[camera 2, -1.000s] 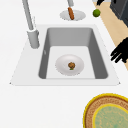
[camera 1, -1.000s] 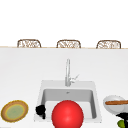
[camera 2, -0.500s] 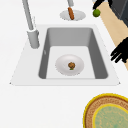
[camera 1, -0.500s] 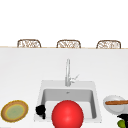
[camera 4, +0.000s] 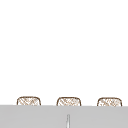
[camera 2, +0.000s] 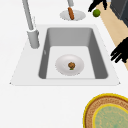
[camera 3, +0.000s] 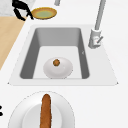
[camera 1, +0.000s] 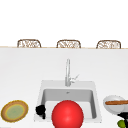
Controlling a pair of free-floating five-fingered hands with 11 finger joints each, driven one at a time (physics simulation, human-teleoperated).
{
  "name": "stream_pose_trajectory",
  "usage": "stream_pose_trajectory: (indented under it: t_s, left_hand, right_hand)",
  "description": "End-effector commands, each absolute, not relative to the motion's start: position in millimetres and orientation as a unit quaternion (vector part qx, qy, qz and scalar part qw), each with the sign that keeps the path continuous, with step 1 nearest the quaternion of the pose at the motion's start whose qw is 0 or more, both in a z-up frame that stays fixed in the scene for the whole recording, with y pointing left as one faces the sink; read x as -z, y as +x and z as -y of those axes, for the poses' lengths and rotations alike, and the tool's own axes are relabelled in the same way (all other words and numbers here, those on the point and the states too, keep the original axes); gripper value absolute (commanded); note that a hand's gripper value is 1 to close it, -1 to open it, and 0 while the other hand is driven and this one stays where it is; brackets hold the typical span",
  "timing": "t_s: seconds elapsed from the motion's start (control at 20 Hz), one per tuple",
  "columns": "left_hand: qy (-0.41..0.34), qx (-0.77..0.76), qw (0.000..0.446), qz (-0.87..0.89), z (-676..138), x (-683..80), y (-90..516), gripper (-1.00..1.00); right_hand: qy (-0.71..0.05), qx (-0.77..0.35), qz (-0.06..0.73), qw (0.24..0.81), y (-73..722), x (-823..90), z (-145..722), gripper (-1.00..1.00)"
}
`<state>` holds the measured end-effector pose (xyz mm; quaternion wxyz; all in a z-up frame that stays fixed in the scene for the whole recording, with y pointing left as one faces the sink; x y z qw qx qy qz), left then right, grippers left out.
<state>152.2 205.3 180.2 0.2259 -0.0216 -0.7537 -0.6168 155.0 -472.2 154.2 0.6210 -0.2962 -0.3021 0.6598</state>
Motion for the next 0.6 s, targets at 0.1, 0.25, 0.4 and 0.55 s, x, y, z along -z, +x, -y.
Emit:
stream_pose_trajectory:
  t_s: [0.1, 0.25, 0.4, 0.55]
  left_hand:
    - [-0.022, 0.617, 0.226, 0.754, -205, -180, 152, 0.00]
    - [-0.022, 0.617, 0.226, 0.754, -205, -180, 152, 0.00]
    - [-0.022, 0.617, 0.226, 0.754, -205, -180, 152, 0.00]
    - [-0.022, 0.617, 0.226, 0.754, -205, -180, 152, 0.00]
  right_hand:
    - [-0.282, -0.670, 0.279, 0.627, 158, -139, 473, -1.00]
    - [-0.271, -0.680, 0.268, 0.627, 170, -119, 474, -1.00]
    - [-0.260, -0.677, 0.261, 0.638, 175, -104, 471, -1.00]
    - [-0.254, -0.678, 0.254, 0.641, 181, -96, 473, -1.00]
